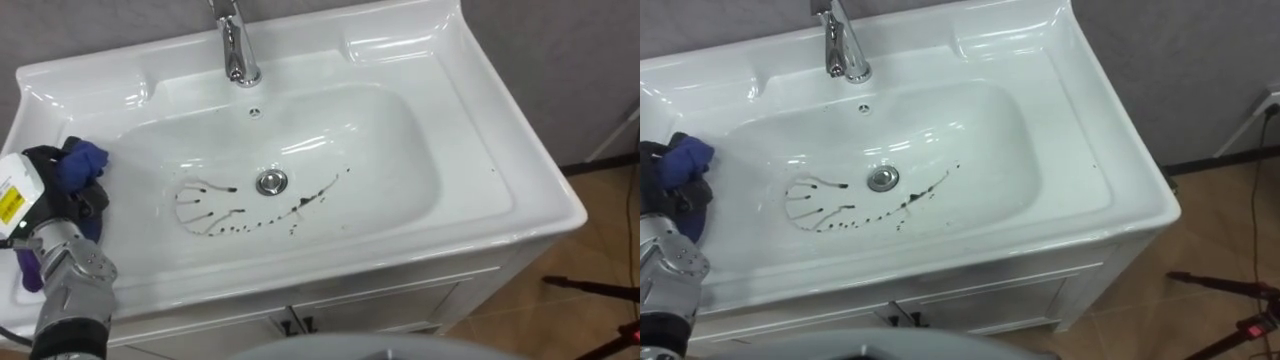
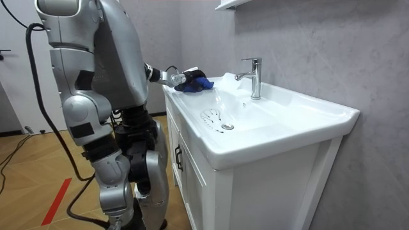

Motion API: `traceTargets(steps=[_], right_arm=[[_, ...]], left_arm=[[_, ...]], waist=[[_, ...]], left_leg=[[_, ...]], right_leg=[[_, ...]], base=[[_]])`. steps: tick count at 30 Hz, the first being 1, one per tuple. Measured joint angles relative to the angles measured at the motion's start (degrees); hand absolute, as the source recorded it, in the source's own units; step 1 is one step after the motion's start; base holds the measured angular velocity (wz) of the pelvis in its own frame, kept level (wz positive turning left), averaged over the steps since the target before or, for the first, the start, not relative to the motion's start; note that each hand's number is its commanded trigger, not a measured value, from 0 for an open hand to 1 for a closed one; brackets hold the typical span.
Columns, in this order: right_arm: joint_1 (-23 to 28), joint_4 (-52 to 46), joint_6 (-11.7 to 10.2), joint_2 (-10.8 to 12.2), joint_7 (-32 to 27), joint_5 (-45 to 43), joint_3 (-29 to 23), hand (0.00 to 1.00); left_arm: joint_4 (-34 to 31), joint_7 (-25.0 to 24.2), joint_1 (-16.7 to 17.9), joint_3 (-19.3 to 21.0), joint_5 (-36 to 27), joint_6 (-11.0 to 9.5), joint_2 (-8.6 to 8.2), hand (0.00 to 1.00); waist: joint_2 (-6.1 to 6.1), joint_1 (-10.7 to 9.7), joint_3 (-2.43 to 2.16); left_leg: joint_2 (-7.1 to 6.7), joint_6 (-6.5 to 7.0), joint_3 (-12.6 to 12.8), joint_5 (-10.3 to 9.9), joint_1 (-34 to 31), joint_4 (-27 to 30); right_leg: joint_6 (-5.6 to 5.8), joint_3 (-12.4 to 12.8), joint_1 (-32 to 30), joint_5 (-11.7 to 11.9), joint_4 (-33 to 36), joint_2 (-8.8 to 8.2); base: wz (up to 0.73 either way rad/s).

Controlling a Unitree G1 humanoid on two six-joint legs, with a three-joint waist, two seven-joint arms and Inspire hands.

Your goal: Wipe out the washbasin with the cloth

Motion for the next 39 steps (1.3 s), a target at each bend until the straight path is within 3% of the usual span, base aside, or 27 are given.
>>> traceTargets(steps=[6,8,18,20,25,30,34,39], right_arm=[[-0.02,0.52,-1.51,0.11,-2.42,2.72,0.3,0.0],[-0.22,0.58,-2.32,0.13,-3.28,2.81,1.36,0.0],[-1.09,1.35,-6.48,0.2,-3.76,2.52,4.62,0.0],[-1.27,1.23,-7.28,0.2,-3.78,2.52,4.6,0.0],[-1.26,0.9,-8.98,0.2,-3.9,3.05,5.6,0.0],[-1.27,0.25,-9.81,0.2,-4.62,4.33,6.97,0.0],[-1.34,0.33,-11.29,0.56,-5.29,4.34,7.06,0.0],[-1.44,0.33,-11.54,0.94,-5.72,4.35,7.15,0.0]], left_arm=[[-2.06,-0.19,-0.64,-0.51,-0.11,1.66,-0.27,1.0],[-2.08,-0.17,-1.16,-1.22,-0.08,1.68,-0.25,1.0],[-5.45,0.05,-1.65,-2.6,-0.47,2.2,0.0,1.0],[-7.48,0.04,-1.24,-2.75,-0.59,2.38,-0.51,1.0],[-8.6,0.11,-1.22,-2.94,-0.68,2.35,-1.75,1.0],[-10.01,-0.16,-1.22,-7.14,-0.6,1.49,-2.69,1.0],[-10.0,-0.71,-1.22,-10.97,-0.62,0.96,-4.85,1.0],[-11.46,-1.09,-1.23,-11.88,-0.62,-0.21,-4.89,1.0]], waist=[[-0.51,-0.15,0.49],[-0.49,-0.1,0.94],[-0.33,-0.68,1.27],[-0.4,-0.93,1.59],[-0.3,-1.4,1.71],[0.02,-1.45,2.02],[0.04,-1.5,2.28],[-0.13,-1.93,2.27]], left_leg=[[-0.05,0.0,-0.31,0.0,-0.56,0.23],[-0.07,0.0,-0.53,0.0,-0.79,0.22],[-0.18,0.01,-1.49,0.0,-3.69,1.26],[-0.2,0.01,-1.79,0.0,-4.63,1.57],[-0.17,0.03,-1.88,-0.01,-5.43,2.65],[-0.06,0.04,-1.87,-0.02,-6.67,3.51],[0.19,0.09,-1.71,-0.05,-7.66,4.25],[0.66,0.08,-1.6,-0.05,-9.02,4.75]], right_leg=[[0.02,-0.88,-0.04,0.0,-0.14,-0.13],[0.03,-1.34,-0.04,0.01,-0.18,-0.15],[0.09,-2.58,-2.06,0.06,0.25,-0.33],[0.1,-2.89,-2.8,0.06,0.96,-0.42],[0.1,-3.5,-2.99,0.06,1.37,-0.59],[0.09,-3.29,-3.86,0.05,1.87,-0.63],[0.04,-2.64,-4.96,0.03,1.93,-0.4],[-0.42,-2.58,-6.18,0.33,2.08,0.05]], base=[[0.07],[0.11],[0.08],[0.12],[0.07],[0.02],[-0.02],[-0.02]])
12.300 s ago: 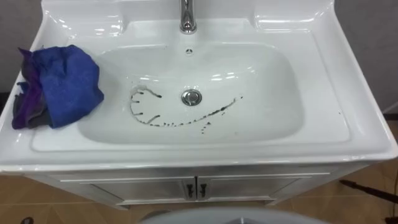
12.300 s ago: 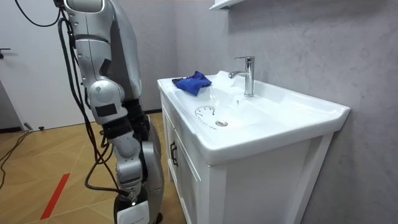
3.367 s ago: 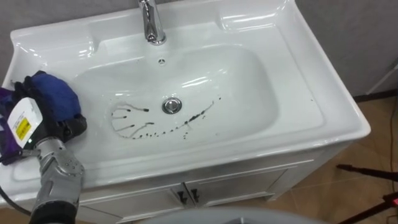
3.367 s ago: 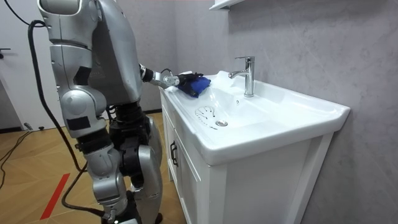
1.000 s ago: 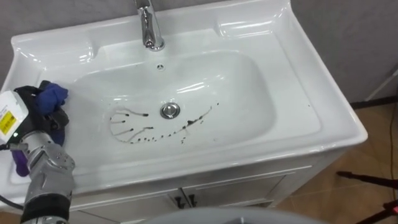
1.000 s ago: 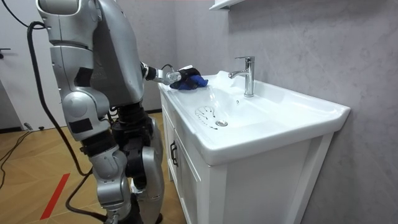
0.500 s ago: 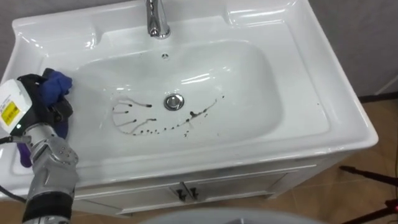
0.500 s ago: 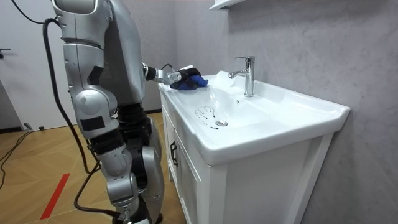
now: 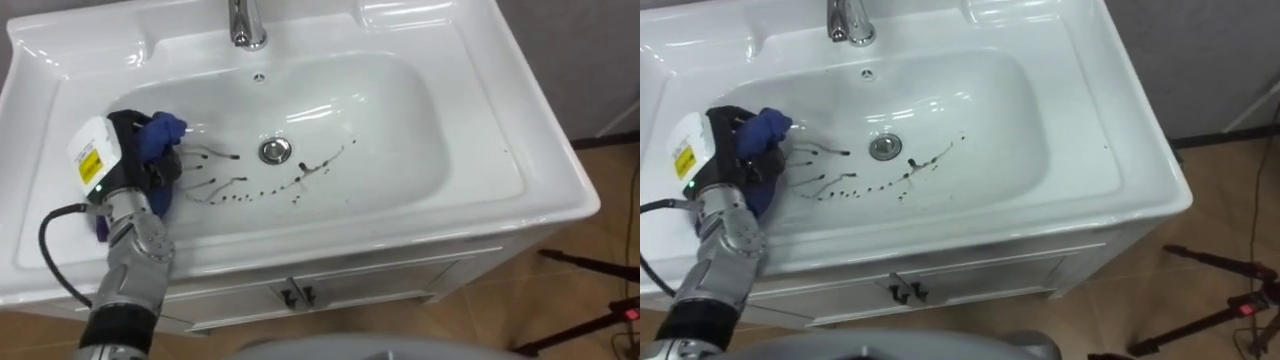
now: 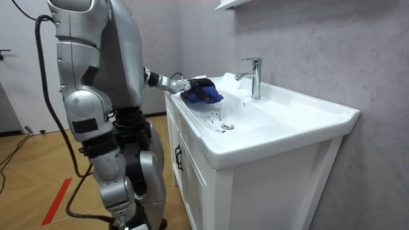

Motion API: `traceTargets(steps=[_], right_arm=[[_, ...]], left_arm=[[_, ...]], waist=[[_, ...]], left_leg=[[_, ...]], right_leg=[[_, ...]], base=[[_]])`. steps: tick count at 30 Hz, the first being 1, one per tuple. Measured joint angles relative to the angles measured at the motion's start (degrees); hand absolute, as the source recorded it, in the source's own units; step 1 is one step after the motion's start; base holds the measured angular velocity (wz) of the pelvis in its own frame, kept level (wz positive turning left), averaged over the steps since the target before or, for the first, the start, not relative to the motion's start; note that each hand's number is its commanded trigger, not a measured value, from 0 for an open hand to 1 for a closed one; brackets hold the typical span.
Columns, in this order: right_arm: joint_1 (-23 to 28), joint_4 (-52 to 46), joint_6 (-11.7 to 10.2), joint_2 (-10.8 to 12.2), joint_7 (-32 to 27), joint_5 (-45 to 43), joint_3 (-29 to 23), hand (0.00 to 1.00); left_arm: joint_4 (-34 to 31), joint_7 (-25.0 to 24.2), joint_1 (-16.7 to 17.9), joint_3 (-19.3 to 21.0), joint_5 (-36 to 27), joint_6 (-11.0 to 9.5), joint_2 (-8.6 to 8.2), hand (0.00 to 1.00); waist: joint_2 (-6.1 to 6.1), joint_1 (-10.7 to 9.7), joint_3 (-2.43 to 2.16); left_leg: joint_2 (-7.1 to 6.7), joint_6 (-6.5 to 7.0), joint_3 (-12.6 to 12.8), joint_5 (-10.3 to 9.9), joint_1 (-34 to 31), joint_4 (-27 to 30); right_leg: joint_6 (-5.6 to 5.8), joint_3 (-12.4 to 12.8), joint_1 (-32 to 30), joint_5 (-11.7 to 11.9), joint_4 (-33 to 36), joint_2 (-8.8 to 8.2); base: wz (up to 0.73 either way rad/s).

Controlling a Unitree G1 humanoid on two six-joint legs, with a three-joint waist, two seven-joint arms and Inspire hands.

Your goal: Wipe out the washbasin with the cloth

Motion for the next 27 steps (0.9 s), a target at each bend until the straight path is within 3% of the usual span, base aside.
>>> traceTargets(steps=[4,11,27], right_arm=[[-0.01,0.0,-0.85,-0.01,-0.35,-0.04,0.0,0.0],[0.61,-0.37,-1.27,0.09,-0.51,-0.39,0.0,0.0],[0.98,-0.46,-0.84,0.1,1.44,-0.08,-0.42,0.0]], left_arm=[[-1.2,0.01,0.0,-0.08,-0.04,-1.49,0.01,1.0],[-4.13,0.01,1.38,-1.56,0.63,-2.17,-0.01,1.0],[-1.13,-0.68,2.92,-1.45,4.52,-1.38,0.4,1.0]], waist=[[0.22,0.0,-0.11],[0.3,0.01,-0.14],[0.18,0.09,-0.01]], left_leg=[[0.12,-0.01,0.0,0.0,-0.01,0.01],[0.18,-0.02,0.49,0.0,-0.03,-0.11],[0.26,-0.01,1.48,0.0,0.9,-0.09]], right_leg=[[-0.17,-0.24,0.09,0.13,0.01,0.11],[-0.18,-0.11,0.35,0.16,-0.01,0.12],[-0.19,1.35,0.15,0.19,0.05,0.1]], base=[[0.0],[-0.01],[-0.03]])
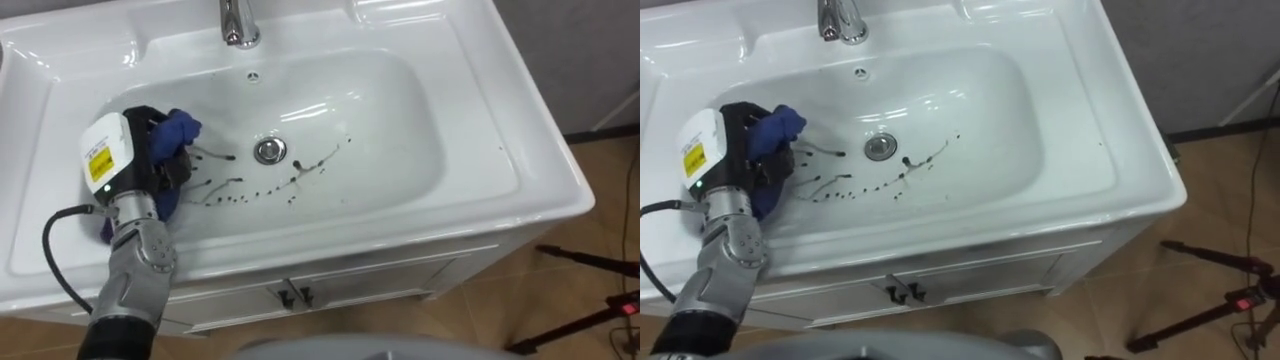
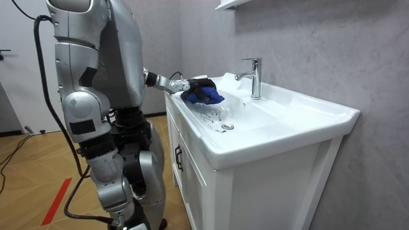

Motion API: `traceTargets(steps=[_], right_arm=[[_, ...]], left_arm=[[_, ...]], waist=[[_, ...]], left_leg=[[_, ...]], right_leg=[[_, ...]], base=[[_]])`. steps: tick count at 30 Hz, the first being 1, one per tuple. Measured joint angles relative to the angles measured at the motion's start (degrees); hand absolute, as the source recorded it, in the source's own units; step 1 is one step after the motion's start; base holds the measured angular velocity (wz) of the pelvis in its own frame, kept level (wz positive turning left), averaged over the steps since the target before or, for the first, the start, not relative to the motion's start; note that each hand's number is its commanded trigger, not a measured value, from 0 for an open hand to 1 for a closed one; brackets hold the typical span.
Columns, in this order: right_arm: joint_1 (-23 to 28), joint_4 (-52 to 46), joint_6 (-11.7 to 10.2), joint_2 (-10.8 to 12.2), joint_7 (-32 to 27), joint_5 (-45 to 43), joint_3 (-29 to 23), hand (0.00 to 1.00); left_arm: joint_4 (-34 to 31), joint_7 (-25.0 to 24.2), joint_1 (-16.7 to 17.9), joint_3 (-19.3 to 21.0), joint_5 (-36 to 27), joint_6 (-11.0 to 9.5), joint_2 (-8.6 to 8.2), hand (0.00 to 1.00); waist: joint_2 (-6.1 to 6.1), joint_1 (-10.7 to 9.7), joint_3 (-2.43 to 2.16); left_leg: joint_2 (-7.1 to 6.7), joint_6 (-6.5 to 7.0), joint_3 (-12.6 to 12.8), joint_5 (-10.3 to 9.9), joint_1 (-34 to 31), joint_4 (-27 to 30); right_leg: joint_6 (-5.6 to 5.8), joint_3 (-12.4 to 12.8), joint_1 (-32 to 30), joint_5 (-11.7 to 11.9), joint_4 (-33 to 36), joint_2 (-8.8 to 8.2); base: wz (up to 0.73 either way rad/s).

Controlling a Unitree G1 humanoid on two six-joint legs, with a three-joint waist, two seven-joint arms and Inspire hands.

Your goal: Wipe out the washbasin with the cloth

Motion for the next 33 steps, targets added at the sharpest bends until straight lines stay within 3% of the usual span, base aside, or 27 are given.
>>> traceTargets(steps=[9,17,30,33], right_arm=[[-0.15,0.34,0.89,-0.12,0.62,0.02,0.02,0.0],[-0.47,1.24,1.23,-0.11,0.44,0.02,0.02,0.0],[-0.27,2.75,1.6,-0.09,0.4,0.05,-0.17,0.0],[-0.28,2.79,1.64,-0.09,0.26,-0.04,-0.18,0.0]], left_arm=[[2.57,-5.39,-0.73,-0.03,-0.03,2.1,0.07,1.0],[8.44,-9.96,-3.85,-0.02,0.01,2.92,0.95,1.0],[9.05,-14.04,-4.29,-0.01,-0.12,3.81,1.48,1.0],[10.22,-15.9,-5.96,-0.02,-0.1,4.22,1.53,1.0]], waist=[[0.41,-0.42,-0.26],[0.08,-1.74,-0.1],[-0.33,-2.93,0.02],[-0.34,-3.06,0.03]], left_leg=[[0.01,0.0,0.07,0.0,0.26,0.04],[-0.03,0.0,0.16,0.0,0.49,0.03],[0.19,0.0,0.91,0.0,0.11,0.05],[0.25,-0.01,0.91,0.0,-0.04,0.27]], right_leg=[[0.0,-0.01,0.08,0.0,0.72,-0.01],[0.0,0.11,0.07,-0.15,0.62,-0.06],[-0.03,0.0,-0.02,-0.12,0.6,0.03],[-0.03,-0.02,-0.06,-0.12,0.74,-0.04]], base=[[-0.01],[0.0],[0.0],[0.01]])
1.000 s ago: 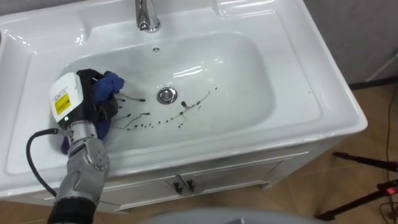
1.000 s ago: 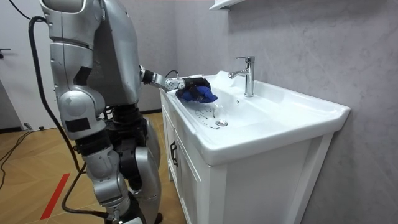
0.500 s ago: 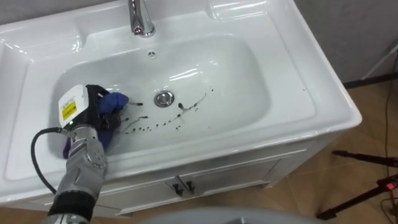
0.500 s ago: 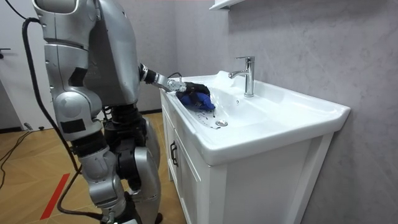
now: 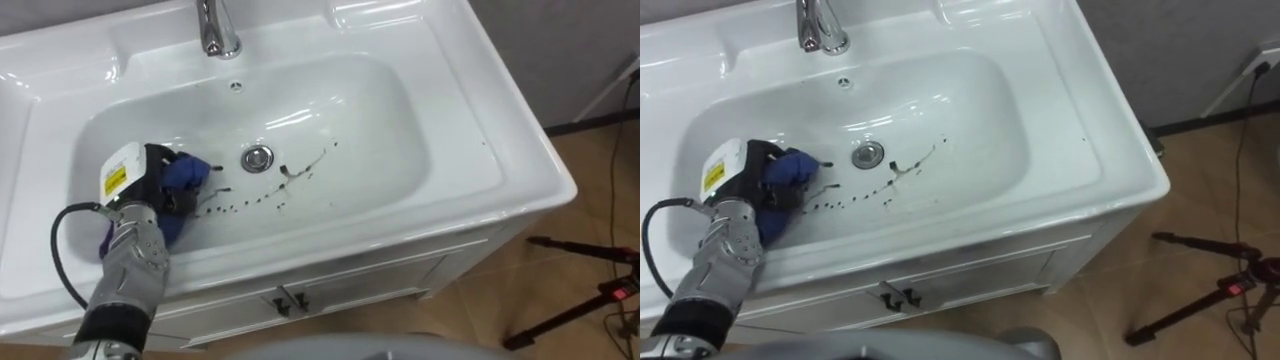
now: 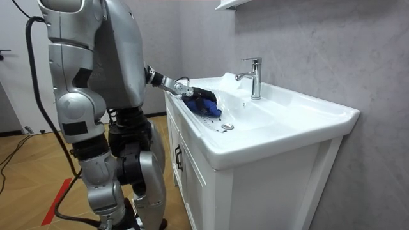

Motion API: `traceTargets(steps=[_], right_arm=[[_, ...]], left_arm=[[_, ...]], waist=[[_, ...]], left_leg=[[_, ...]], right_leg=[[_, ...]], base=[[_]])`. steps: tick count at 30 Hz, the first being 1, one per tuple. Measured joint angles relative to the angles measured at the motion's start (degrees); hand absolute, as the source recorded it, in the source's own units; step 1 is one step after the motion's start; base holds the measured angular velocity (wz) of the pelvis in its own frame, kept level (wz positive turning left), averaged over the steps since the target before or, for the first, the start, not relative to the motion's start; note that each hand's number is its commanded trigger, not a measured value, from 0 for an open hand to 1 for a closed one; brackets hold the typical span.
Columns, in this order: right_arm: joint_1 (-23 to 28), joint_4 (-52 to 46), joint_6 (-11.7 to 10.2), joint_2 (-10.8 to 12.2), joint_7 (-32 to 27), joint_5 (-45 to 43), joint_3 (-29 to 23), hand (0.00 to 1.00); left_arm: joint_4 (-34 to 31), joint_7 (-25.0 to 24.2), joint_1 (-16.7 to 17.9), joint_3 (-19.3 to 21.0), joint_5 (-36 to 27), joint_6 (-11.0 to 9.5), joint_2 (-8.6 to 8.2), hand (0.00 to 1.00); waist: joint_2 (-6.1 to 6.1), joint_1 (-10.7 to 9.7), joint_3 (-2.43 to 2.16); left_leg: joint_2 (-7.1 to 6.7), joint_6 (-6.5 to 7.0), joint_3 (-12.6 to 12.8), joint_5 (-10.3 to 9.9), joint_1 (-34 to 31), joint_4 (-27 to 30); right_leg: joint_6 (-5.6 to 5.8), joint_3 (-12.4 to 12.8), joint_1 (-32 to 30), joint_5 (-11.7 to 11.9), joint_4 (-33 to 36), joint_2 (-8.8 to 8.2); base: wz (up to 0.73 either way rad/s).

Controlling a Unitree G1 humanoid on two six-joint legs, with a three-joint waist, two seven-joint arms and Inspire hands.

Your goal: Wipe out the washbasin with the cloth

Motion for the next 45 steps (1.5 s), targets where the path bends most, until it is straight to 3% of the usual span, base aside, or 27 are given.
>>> traceTargets(steps=[5,7,13,21,26,31,38,45], right_arm=[[0.01,0.02,1.24,0.0,-1.23,0.04,0.02,0.0],[-0.02,-0.07,1.69,0.0,-1.56,0.02,0.02,0.0],[1.06,-1.05,2.58,0.14,-1.72,-0.68,-1.01,0.0],[2.21,-2.52,4.81,0.83,-1.56,-0.34,-0.8,0.0],[1.14,-2.52,6.3,0.94,-1.76,-0.33,-0.13,0.0],[0.83,-2.21,6.33,2.11,-1.71,-0.74,0.24,0.0],[-1.1,-2.48,7.01,2.69,-1.64,-1.57,1.84,0.0],[-2.31,-2.13,6.85,2.68,-2.16,-1.91,2.47,0.0]], left_arm=[[2.62,-2.65,-3.22,0.02,-1.89,1.45,0.1,1.0],[2.66,-3.99,-4.22,0.05,-2.31,2.22,0.18,1.0],[3.33,-8.01,-4.58,1.19,-5.18,3.43,-0.1,1.0],[6.11,-11.43,-5.93,1.93,-16.39,3.54,-1.86,1.0],[6.43,-12.24,-6.32,-0.06,-22.17,3.58,-2.48,1.0],[7.29,-13.26,-8.36,-0.8,-25.93,3.44,-3.97,1.0],[7.62,-15.33,-11.25,-4.8,-32.14,2.87,-5.87,1.0],[7.48,-16.26,-12.99,-9.04,-34.16,1.9,-6.28,1.0]], waist=[[0.11,-0.15,-0.04],[0.4,-0.08,-0.31],[0.25,-0.07,-0.28],[0.21,-0.32,-0.38],[-0.13,-1.63,-0.32],[-0.56,-2.01,-0.29],[-1.3,-3.39,0.04],[-1.43,-5.09,0.1]], left_leg=[[0.16,0.01,0.38,-0.03,-0.35,0.64],[0.32,0.01,0.67,-0.04,-1.15,0.73],[1.0,0.02,3.53,-0.16,-1.16,2.68],[1.71,-0.03,4.48,-0.34,-0.97,3.92],[1.75,-0.03,5.49,-0.34,-1.03,4.33],[1.85,-0.03,5.68,-0.34,-2.06,4.49],[2.53,-0.03,10.23,-0.34,-2.78,4.69],[2.83,-0.03,11.57,-0.34,-3.01,4.86]], right_leg=[[-0.19,0.06,-0.46,-0.17,0.2,-0.2],[-0.25,0.1,-1.57,-0.2,0.63,-0.2],[-0.71,1.29,-2.55,-1.24,3.23,-0.46],[-1.64,1.38,-2.96,-2.33,5.42,-0.46],[-1.66,1.22,-3.17,-2.94,6.32,-0.81],[-1.63,1.61,-4.29,-2.94,6.43,-0.88],[-1.56,3.45,-6.48,-2.97,7.56,-1.04],[-1.55,3.38,-6.53,-2.95,7.1,-0.97]], base=[[0.0],[-0.05],[-0.12],[-0.02],[0.03],[-0.02],[-0.14],[0.01]])
